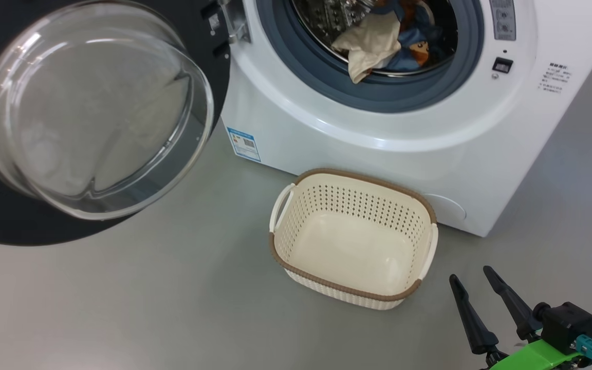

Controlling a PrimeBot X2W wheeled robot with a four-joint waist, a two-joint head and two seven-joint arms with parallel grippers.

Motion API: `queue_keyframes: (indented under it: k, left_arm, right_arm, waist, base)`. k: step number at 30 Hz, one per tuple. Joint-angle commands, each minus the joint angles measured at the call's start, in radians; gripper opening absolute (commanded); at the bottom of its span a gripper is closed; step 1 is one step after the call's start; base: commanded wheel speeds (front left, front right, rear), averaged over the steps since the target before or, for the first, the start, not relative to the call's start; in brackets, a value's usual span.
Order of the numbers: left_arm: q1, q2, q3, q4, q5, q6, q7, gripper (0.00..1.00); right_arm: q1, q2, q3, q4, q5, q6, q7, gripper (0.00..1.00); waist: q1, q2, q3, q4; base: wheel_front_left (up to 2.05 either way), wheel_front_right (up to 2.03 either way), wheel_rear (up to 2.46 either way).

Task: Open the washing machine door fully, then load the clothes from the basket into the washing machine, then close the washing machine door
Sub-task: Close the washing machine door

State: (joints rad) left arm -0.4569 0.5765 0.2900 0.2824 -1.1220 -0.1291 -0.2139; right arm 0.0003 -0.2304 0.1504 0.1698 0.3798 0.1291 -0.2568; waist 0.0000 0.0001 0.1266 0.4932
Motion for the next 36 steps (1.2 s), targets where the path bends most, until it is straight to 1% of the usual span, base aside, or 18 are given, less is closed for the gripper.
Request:
queue_keyframes:
  k: [1,4,8,13,14,15,18,25,31,36]
  left_arm:
    - [-0.078,0.100,0.023,0.029,-0.047,-0.002,0.023,0.00]
    - [-0.160,0.153,-0.005,0.126,-0.121,-0.002,0.064,0.00]
    - [-0.263,0.198,-0.048,0.259,-0.204,-0.002,0.152,0.00]
    - [-0.365,0.226,-0.077,0.397,-0.296,-0.002,0.279,0.00]
    - [-0.378,0.235,-0.087,0.421,-0.304,-0.002,0.307,0.00]
    - [-0.378,0.235,-0.087,0.421,-0.304,-0.002,0.307,0.00]
    - [-0.407,0.252,-0.120,0.477,-0.317,-0.002,0.386,0.00]
    - [-0.457,0.263,-0.158,0.564,-0.329,-0.002,0.469,0.00]
    - [-0.469,0.255,-0.177,0.596,-0.336,-0.002,0.503,0.00]
    - [-0.471,0.253,-0.185,0.606,-0.332,-0.002,0.496,0.00]
  right_arm:
    - [-0.034,-0.017,0.026,-0.027,-0.005,0.002,-0.005,1.00]
    - [-0.047,-0.022,0.032,-0.027,-0.007,0.002,-0.005,1.00]
    - [-0.064,-0.029,0.040,-0.028,-0.011,0.002,-0.005,1.00]
    - [-0.087,-0.036,0.055,-0.030,-0.013,0.002,-0.005,1.00]
    - [-0.091,-0.038,0.059,-0.030,-0.013,0.002,-0.005,1.00]
    - [-0.091,-0.038,0.059,-0.030,-0.013,0.002,-0.005,1.00]
    - [-0.103,-0.045,0.068,-0.033,-0.014,0.002,-0.005,1.00]
    - [-0.132,-0.063,0.085,-0.040,-0.016,0.002,-0.005,1.00]
    - [-0.147,-0.075,0.089,-0.046,-0.018,0.002,-0.005,1.00]
    - [-0.156,-0.078,0.091,-0.047,-0.020,0.002,-0.005,1.00]
  waist:
    - [0.0000,-0.0001,0.021,-0.015]
    - [0.0000,-0.0001,0.045,-0.023]
    - [0.0000,-0.0001,0.078,-0.031]
    - [0.0000,-0.0001,0.117,-0.044]
    - [0.0000,-0.0001,0.124,-0.046]
    - [0.0000,-0.0001,0.124,-0.046]
    - [0.0000,-0.0001,0.149,-0.051]
    - [0.0000,-0.0001,0.202,-0.063]
    - [0.0000,-0.0001,0.234,-0.067]
    - [0.0000,-0.0001,0.248,-0.068]
  base:
    - [0.00,0.00,0.00]
    - [0.00,0.00,0.00]
    - [0.00,0.00,0.00]
    - [0.00,0.00,0.00]
    - [0.00,0.00,0.00]
    - [0.00,0.00,0.00]
    - [0.00,0.00,0.00]
    - [0.00,0.00,0.00]
    - [0.00,0.00,0.00]
    - [0.00,0.00,0.00]
